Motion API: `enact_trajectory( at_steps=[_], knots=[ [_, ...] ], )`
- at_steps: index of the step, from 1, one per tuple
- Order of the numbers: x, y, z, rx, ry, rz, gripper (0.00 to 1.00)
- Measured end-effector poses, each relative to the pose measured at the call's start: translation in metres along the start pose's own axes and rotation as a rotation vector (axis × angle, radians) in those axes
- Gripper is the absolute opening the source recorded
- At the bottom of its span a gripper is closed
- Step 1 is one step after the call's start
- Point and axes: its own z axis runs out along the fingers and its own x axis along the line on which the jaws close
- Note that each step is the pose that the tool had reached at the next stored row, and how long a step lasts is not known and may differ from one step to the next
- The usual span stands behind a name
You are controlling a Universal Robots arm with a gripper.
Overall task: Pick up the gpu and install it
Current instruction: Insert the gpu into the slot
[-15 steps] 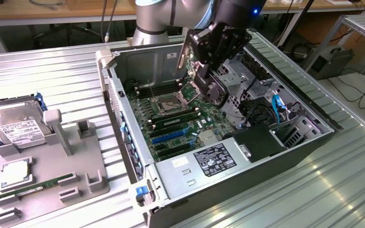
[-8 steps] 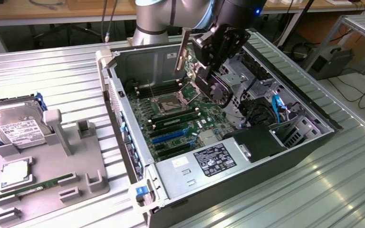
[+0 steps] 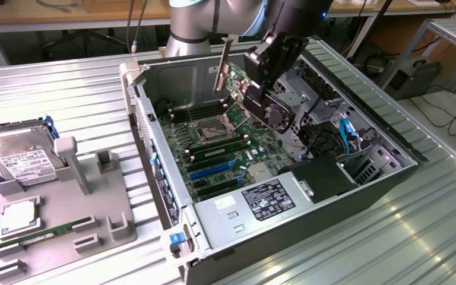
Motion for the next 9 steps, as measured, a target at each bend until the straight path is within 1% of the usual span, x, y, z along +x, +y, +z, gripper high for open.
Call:
enact_trajectory(
  at_steps=[3,8,9],
  knots=[
    [0.0,-0.0001,0.0007,0.0003,0.0017,-0.084,0.26],
    [-0.0001,-0.0001,0.0015,-0.0007,0.0036,-0.177,0.26],
    [-0.0001,-0.0001,0.0016,-0.0009,0.0039,-0.188,0.26]
  ],
)
